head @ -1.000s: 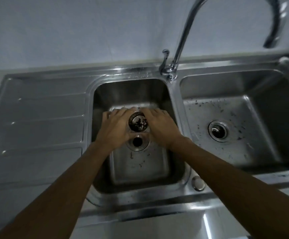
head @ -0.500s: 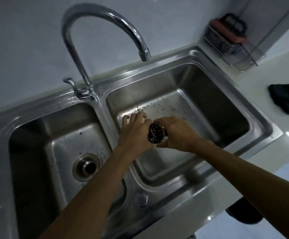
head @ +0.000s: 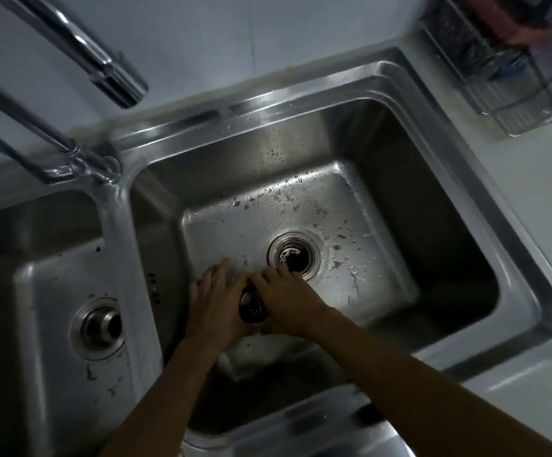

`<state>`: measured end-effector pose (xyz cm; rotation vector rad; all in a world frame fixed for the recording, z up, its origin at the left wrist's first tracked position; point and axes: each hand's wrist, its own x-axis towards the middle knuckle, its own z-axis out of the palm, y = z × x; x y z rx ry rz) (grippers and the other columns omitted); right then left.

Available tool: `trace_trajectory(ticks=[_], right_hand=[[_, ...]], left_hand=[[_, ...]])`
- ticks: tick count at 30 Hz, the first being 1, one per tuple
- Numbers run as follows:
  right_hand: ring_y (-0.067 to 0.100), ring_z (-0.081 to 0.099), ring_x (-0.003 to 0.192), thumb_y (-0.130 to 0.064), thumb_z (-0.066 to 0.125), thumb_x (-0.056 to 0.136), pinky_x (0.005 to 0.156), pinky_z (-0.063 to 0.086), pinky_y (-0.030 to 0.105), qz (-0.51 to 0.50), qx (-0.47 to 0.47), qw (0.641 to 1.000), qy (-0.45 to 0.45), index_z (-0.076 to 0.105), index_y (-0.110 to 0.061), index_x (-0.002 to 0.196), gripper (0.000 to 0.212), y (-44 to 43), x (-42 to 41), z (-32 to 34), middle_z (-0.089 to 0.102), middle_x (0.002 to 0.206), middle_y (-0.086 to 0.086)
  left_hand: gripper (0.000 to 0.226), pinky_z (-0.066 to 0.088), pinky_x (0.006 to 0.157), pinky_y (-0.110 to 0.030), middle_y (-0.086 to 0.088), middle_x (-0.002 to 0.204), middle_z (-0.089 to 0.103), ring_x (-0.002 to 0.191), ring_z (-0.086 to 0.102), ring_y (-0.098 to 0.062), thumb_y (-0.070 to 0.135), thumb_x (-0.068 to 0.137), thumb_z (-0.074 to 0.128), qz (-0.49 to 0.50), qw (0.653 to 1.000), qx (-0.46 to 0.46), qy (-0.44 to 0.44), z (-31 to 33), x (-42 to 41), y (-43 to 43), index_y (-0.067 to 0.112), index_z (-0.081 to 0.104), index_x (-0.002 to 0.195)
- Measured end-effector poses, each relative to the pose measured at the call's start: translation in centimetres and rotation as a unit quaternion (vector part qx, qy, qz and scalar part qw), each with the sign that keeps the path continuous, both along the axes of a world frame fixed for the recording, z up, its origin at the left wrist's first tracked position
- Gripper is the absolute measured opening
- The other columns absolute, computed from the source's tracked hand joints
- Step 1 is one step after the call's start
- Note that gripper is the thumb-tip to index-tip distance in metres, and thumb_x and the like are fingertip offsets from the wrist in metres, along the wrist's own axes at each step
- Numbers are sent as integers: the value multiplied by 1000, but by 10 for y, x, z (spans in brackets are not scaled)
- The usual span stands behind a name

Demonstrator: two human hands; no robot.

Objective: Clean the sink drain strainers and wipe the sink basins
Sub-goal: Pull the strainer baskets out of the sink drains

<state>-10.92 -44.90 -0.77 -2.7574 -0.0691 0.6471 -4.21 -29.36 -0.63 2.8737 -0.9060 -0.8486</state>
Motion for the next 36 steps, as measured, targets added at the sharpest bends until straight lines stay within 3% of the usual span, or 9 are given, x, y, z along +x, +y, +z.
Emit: trace_trajectory(ticks=[3,6,11,14,16,20,24,30,36], right_hand=[[34,40,132,-66,78,68,109,40,49,20,5,1000,-3,36,-16,148,104,-30,-1,3,43,147,11],[34,32,141,-60,80,69,115,37,48,-3,-35,999,5,34,-23,151,101,-71,-2,6,31,156,11],[49,3,152,-64,63,85,121,21,58,13,-118,992,40,37,-35,152,77,-103,5,-11,-1,166,24],[48,-9,153,-59,56,93,123,13,58,31,-124,991,40,56,-31,140,54,-101,6,-23,-13,167,23],[47,-3,154,-51,57,96,123,16,57,40,-113,993,11,60,-27,134,45,-99,4,-21,-4,168,21],[36,27,147,-41,50,99,117,30,49,29,-94,994,-40,63,-22,132,40,-100,3,-4,29,160,12],[30,35,140,-49,54,97,115,33,45,15,-77,996,-37,64,-23,133,46,-102,-8,10,32,160,7],[29,41,135,-51,68,88,113,35,42,8,-52,999,1,56,-21,141,62,-102,-32,7,46,151,2],[35,51,131,-47,79,78,113,39,48,-30,-59,998,24,30,-15,144,88,-98,-34,-2,56,140,11]], left_hand=[[129,9,124,-55,0,173,-9,159,-6,-26,87,52,76,5,1000,-2,22,4,2,0,44,17,158],[125,5,127,-55,1,173,-13,160,-10,-26,87,59,74,0,999,-23,24,9,8,-18,42,14,160],[118,-2,127,-55,-2,173,-12,160,-10,-27,86,67,69,-15,999,-39,29,5,10,-72,38,17,162],[117,-2,127,-57,-3,174,-10,160,-9,-29,86,68,68,-8,999,-38,15,-3,7,-80,38,17,162],[118,-3,127,-58,-3,174,-10,160,-9,-29,87,68,66,-1,1000,-25,16,-3,6,-78,38,16,162],[117,-6,125,-59,-4,175,-6,161,-8,-28,89,70,61,0,1000,-15,0,2,5,-77,37,13,163],[112,-6,124,-62,-1,174,10,161,6,-28,82,78,62,-66,997,-24,-44,4,1,-89,29,15,164],[91,-10,118,-59,1,162,39,153,27,-28,82,75,64,-130,988,-39,-71,-1,-18,-103,31,51,149],[90,-12,117,-51,0,161,40,153,29,-29,76,72,73,-134,987,-38,-85,-8,-28,-106,29,53,147]])
